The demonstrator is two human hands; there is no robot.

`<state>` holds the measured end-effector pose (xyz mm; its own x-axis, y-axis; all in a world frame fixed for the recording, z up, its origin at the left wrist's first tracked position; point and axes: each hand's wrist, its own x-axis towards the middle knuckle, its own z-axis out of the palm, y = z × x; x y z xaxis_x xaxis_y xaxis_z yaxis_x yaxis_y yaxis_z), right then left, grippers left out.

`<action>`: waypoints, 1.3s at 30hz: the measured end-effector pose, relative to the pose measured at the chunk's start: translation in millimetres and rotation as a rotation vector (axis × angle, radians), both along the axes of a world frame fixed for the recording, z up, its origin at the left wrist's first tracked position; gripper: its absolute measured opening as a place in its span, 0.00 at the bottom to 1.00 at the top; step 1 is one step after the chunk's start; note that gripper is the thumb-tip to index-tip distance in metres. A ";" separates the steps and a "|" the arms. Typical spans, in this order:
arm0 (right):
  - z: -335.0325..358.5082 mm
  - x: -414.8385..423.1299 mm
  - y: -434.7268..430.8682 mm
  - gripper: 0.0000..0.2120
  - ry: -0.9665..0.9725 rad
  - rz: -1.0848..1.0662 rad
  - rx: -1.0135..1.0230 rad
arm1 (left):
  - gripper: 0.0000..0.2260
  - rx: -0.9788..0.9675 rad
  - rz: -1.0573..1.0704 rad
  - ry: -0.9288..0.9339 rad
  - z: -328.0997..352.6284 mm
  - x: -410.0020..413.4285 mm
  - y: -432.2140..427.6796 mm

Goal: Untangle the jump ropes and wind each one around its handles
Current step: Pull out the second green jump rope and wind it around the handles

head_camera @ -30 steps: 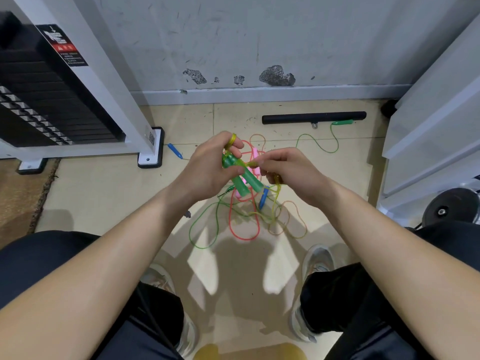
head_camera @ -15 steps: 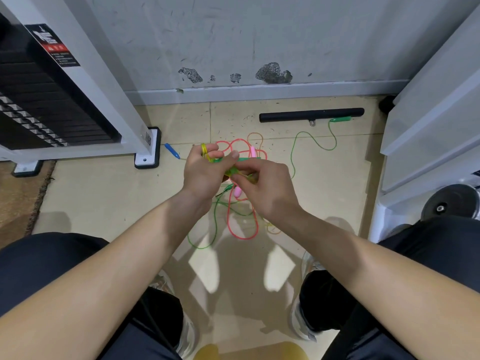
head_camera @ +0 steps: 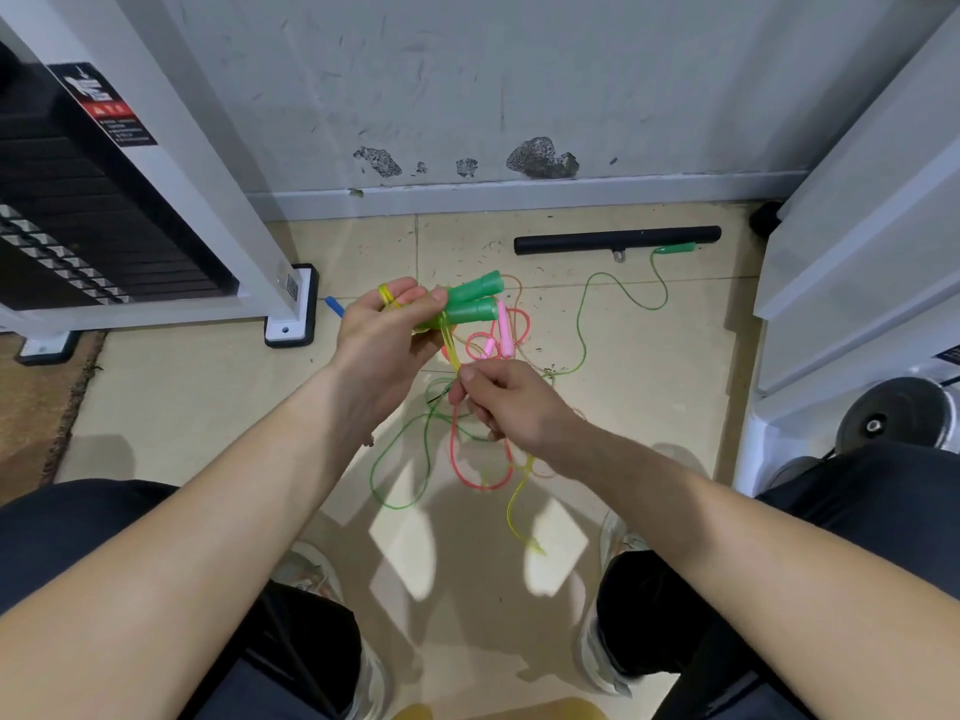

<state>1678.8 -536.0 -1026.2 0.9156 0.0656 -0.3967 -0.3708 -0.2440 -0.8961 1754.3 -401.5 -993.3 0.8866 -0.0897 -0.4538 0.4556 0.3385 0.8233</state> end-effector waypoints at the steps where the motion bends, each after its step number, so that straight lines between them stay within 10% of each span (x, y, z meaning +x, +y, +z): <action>1: 2.0 3.4 -6.0 0.19 0.016 0.022 -0.028 | 0.16 -0.044 -0.044 0.009 2.3 1.2 3.0; 7: 18.0 19.8 -40.7 0.14 -0.002 0.066 -0.193 | 0.13 0.001 -0.430 -0.036 15.5 0.8 12.7; 14: 25.7 24.1 -48.2 0.13 0.070 -0.065 0.084 | 0.19 0.636 -0.655 -0.529 13.1 0.9 17.2; 21: 31.9 12.3 -19.1 0.11 -0.063 -0.232 0.179 | 0.19 1.022 -0.355 -0.797 -7.2 -5.8 6.5; 29: 27.5 3.9 -1.1 0.08 -0.212 -0.406 0.100 | 0.20 0.942 -0.166 -0.644 -18.3 -14.5 -8.7; 33: 21.2 7.1 -2.5 0.11 -0.220 -0.372 0.092 | 0.16 0.574 -0.112 -0.364 -15.3 -11.4 -8.5; 39: 12.4 4.0 -2.0 0.17 -0.454 0.034 -0.401 | 0.19 0.292 -0.068 -0.059 -10.9 -9.0 -5.7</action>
<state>1682.7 -538.0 -1013.7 0.9992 0.0237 0.0332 0.0408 -0.6004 -0.7987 1745.3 -407.2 -1004.2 0.9087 -0.0235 -0.4168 0.4174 0.0540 0.9071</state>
